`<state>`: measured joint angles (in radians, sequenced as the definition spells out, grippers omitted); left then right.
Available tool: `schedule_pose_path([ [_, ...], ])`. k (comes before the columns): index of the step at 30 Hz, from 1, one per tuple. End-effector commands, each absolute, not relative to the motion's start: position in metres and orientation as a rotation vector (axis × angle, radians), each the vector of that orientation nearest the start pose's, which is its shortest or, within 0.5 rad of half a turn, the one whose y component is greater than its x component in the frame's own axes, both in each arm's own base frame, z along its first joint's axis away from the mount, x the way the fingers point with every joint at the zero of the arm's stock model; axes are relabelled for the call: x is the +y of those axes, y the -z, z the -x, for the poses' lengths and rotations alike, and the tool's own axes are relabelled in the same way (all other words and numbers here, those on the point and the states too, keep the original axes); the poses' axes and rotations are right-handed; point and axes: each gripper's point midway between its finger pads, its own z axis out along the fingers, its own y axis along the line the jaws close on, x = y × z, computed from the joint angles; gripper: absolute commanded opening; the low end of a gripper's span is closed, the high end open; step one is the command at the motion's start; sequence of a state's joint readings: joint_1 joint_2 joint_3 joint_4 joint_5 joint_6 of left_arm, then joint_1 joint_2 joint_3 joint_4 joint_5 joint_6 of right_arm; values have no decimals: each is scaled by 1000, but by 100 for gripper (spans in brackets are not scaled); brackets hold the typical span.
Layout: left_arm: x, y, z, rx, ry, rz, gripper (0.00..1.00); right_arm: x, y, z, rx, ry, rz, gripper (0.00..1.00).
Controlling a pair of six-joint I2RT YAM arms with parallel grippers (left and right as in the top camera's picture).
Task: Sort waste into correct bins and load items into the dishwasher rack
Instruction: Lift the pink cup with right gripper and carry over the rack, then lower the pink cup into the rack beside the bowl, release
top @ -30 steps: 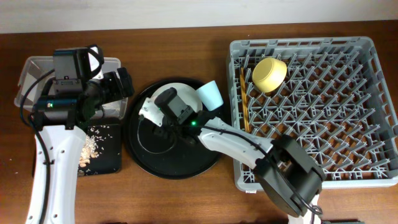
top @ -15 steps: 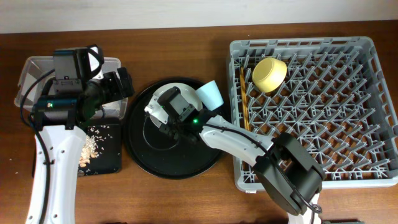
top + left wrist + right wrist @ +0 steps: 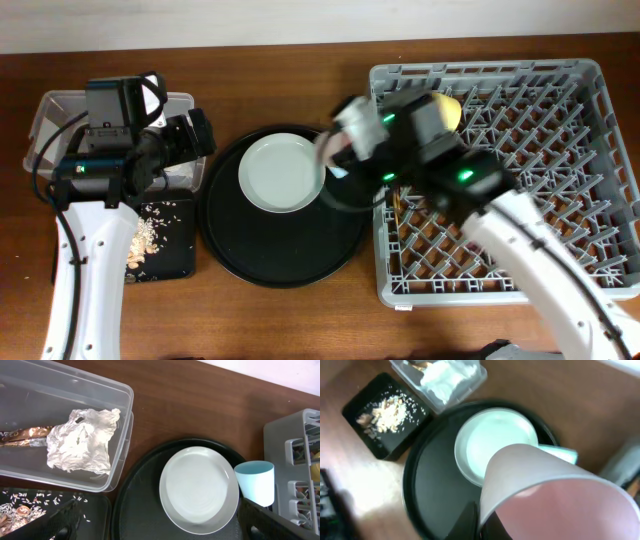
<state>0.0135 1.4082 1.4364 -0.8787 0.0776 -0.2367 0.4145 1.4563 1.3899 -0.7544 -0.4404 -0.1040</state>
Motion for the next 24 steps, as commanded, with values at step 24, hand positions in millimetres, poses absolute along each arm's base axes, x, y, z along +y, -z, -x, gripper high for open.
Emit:
schedule_pose_path([
  [24, -7, -263, -384, 2396, 197, 270, 99, 112, -135, -385, 2049, -1811, 265, 15],
])
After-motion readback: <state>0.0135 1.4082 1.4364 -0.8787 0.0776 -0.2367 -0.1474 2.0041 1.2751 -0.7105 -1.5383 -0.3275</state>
